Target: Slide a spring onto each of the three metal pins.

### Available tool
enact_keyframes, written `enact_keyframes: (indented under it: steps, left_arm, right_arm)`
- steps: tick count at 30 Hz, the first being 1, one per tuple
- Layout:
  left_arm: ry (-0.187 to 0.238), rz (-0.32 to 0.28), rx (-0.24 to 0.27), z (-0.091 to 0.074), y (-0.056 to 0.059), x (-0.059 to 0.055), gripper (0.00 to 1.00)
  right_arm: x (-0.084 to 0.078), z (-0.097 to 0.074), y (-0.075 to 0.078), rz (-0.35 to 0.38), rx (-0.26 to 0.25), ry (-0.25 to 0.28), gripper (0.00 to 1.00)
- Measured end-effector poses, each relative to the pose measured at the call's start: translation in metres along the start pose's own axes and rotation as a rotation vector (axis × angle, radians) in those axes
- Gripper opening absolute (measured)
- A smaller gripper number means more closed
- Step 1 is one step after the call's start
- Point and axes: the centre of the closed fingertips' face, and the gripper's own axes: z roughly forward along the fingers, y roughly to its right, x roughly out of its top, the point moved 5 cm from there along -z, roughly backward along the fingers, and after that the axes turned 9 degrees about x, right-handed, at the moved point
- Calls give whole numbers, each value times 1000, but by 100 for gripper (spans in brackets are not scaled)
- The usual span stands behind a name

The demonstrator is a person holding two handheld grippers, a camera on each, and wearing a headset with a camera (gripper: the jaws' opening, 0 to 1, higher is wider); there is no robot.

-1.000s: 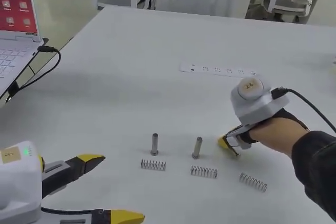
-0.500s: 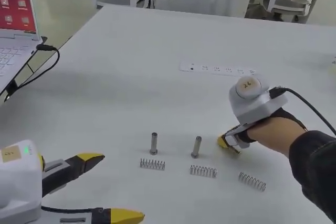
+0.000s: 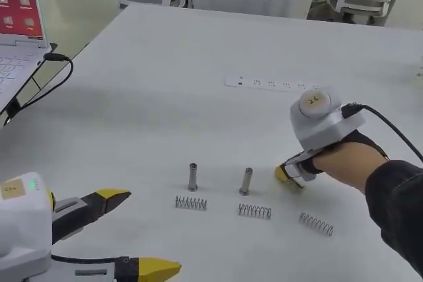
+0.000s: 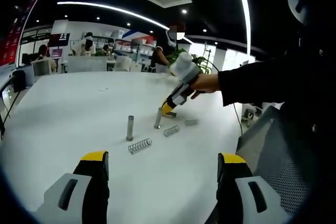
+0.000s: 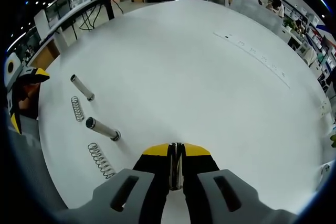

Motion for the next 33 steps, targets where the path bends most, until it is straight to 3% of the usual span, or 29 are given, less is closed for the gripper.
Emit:
enact_keyframes:
  steps: [33]
  left_arm:
    - [15,26,-20,1,8,7,82]
  right_arm:
    - [-3,-43,-11,4,-43,84,5]
